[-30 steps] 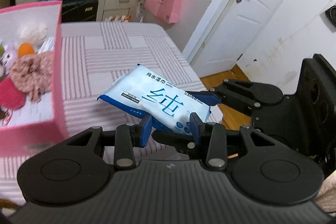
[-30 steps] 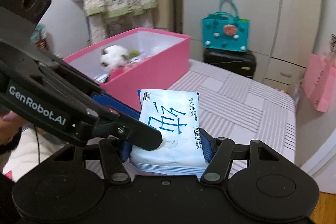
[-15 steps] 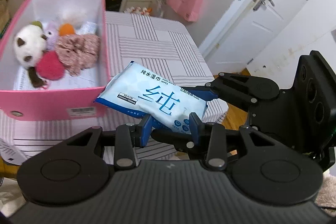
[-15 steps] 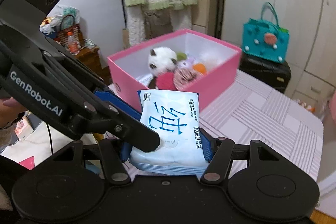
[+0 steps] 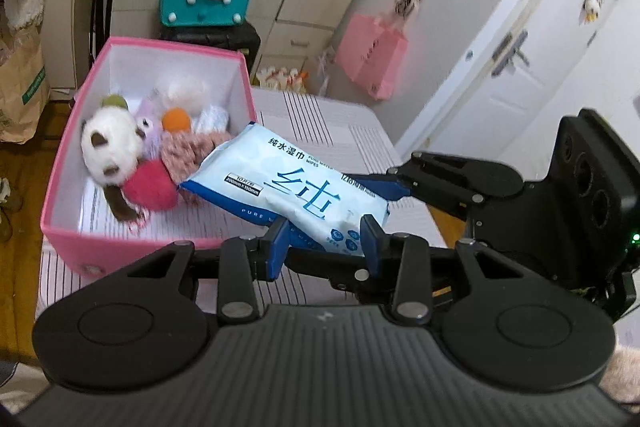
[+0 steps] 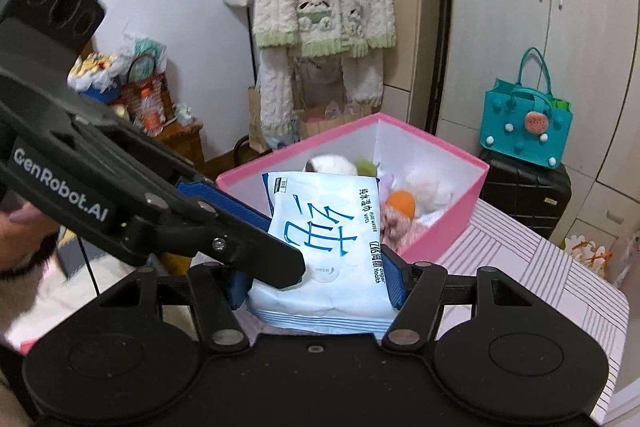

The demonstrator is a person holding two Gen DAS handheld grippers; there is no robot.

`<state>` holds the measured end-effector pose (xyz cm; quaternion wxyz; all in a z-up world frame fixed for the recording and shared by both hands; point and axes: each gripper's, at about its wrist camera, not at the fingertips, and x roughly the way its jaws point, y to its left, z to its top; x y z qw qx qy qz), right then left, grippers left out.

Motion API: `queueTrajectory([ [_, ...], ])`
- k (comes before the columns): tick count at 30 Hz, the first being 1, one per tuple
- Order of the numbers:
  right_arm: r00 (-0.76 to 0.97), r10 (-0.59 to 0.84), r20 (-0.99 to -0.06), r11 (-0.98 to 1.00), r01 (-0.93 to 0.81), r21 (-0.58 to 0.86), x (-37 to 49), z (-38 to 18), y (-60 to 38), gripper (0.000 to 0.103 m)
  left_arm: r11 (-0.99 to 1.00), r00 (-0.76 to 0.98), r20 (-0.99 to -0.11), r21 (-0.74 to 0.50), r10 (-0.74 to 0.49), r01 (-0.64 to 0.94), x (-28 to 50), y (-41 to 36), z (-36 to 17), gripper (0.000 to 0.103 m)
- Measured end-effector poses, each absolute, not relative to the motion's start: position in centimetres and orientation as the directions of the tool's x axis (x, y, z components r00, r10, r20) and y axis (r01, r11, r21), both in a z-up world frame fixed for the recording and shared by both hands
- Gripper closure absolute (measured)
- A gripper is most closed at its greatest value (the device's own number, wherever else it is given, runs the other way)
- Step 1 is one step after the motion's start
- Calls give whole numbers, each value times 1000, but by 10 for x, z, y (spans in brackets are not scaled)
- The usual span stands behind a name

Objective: Organize soft objects
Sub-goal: 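Lift the wipes packet with the left gripper and carry it over the box, then lower the wipes packet into the box and open the left gripper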

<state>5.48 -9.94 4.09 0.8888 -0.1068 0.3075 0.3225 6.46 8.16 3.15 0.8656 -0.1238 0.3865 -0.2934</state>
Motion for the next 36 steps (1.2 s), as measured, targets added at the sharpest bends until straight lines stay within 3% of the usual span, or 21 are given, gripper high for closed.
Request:
queueTrajectory([
  [14,618,515,-594,811,-575,104,173,40,-74,35,829,645,-528,-426,-553,362,168,109,34,66],
  [21,628,462,-626,843,-530,91,216,22,-63,35,845,637,-560,-411,-530,342,222,109,14,66],
  [36,631,315,-709,867,-495,-55,258,-19,-43,35,825,537,-638,-509,-552,244,285,116,-41,66],
])
